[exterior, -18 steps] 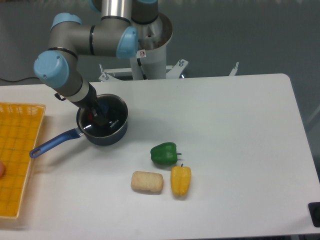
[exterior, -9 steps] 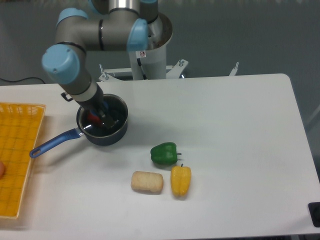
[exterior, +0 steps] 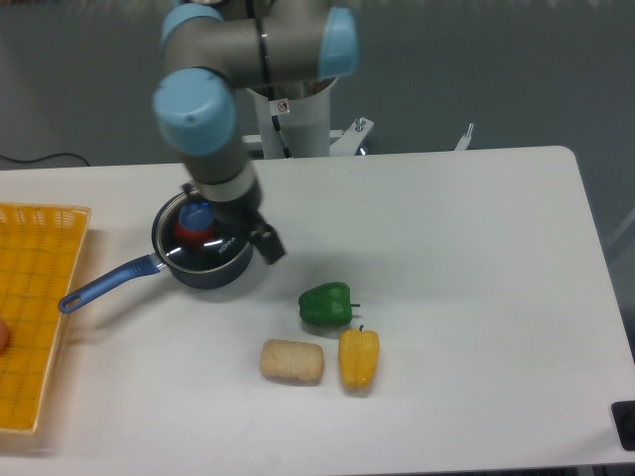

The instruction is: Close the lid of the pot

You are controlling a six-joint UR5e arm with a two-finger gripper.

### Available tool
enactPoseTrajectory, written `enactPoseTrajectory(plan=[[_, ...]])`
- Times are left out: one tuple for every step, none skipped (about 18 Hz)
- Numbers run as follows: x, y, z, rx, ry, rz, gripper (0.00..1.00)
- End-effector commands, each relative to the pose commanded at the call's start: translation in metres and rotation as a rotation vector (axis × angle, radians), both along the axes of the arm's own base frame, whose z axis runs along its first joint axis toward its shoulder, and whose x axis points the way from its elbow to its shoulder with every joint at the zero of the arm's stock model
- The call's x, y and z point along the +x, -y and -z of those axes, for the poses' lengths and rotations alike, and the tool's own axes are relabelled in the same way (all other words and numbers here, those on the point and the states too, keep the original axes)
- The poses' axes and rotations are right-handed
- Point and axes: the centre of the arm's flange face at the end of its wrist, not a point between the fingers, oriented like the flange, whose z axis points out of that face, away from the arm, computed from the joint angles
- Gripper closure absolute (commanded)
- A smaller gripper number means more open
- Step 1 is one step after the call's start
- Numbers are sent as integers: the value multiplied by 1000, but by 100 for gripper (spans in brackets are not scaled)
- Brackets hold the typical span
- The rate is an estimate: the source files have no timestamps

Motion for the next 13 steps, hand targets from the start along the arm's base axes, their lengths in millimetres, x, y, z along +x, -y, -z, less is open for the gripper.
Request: enactPoseTrajectory(plan=[[-14, 7, -4, 4, -3, 18, 0], [-27, 13, -9, 10, -10, 41, 0], [-39, 20, -13, 11, -14, 58, 0], [-52, 28, -14, 9, -16, 67, 0], [-65, 39, -15, 6, -16, 80, 0], [-80, 51, -13, -1, -10, 97, 0], [-94, 64, -12, -8, -5, 118, 0], [-108, 76, -8, -16, 4, 140, 0], [-117, 87, -5, -21, 10, 159, 0], [-126, 96, -3, -26, 13, 170, 0], [-133, 103, -2, -29, 17, 178, 0], [-138, 109, -2, -31, 18, 187, 0], [-144, 117, -2, -33, 19, 191, 0]])
